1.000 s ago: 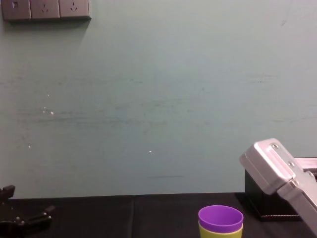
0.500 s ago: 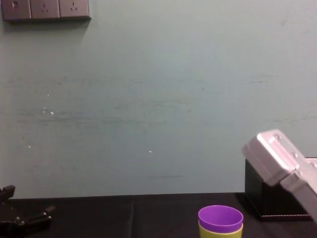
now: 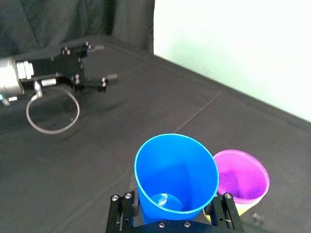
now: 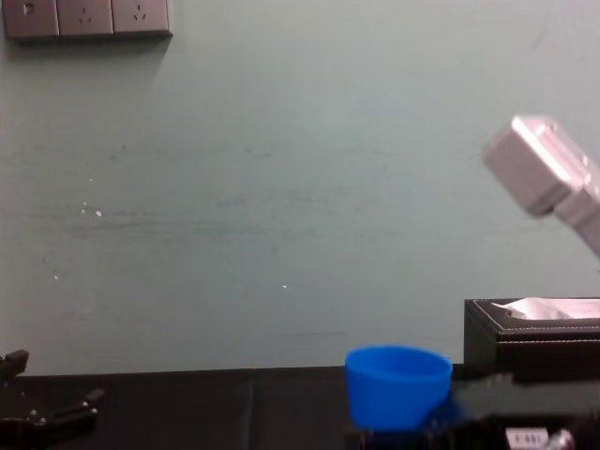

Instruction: Stack the three plastic cups sequentially using one hand.

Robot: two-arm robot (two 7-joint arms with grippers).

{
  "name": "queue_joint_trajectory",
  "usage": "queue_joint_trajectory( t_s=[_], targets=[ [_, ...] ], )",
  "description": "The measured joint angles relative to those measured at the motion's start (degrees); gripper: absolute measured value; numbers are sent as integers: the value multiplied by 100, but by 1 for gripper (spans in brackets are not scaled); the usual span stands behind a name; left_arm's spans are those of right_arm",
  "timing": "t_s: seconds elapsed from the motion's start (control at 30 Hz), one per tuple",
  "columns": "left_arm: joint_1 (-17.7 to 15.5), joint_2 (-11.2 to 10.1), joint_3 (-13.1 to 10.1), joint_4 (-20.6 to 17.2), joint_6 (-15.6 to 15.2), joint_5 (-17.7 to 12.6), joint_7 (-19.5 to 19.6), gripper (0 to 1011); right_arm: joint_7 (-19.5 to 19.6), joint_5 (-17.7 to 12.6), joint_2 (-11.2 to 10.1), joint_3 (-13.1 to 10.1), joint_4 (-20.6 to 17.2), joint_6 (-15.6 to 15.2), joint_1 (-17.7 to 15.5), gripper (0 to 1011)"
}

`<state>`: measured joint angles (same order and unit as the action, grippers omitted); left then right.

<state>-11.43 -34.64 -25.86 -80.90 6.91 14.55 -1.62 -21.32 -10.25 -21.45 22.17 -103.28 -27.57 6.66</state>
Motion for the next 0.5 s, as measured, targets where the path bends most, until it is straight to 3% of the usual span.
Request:
queue_joint_trajectory(
  t_s=[0.23, 0.5],
  targets=[
    [0, 0, 0, 0, 0, 0, 0, 1000, -36, -113, 6, -38, 4, -284, 396, 722],
    [0, 0, 0, 0, 0, 0, 0, 1000, -13, -71, 63, 38, 295, -474, 905, 722]
  ],
)
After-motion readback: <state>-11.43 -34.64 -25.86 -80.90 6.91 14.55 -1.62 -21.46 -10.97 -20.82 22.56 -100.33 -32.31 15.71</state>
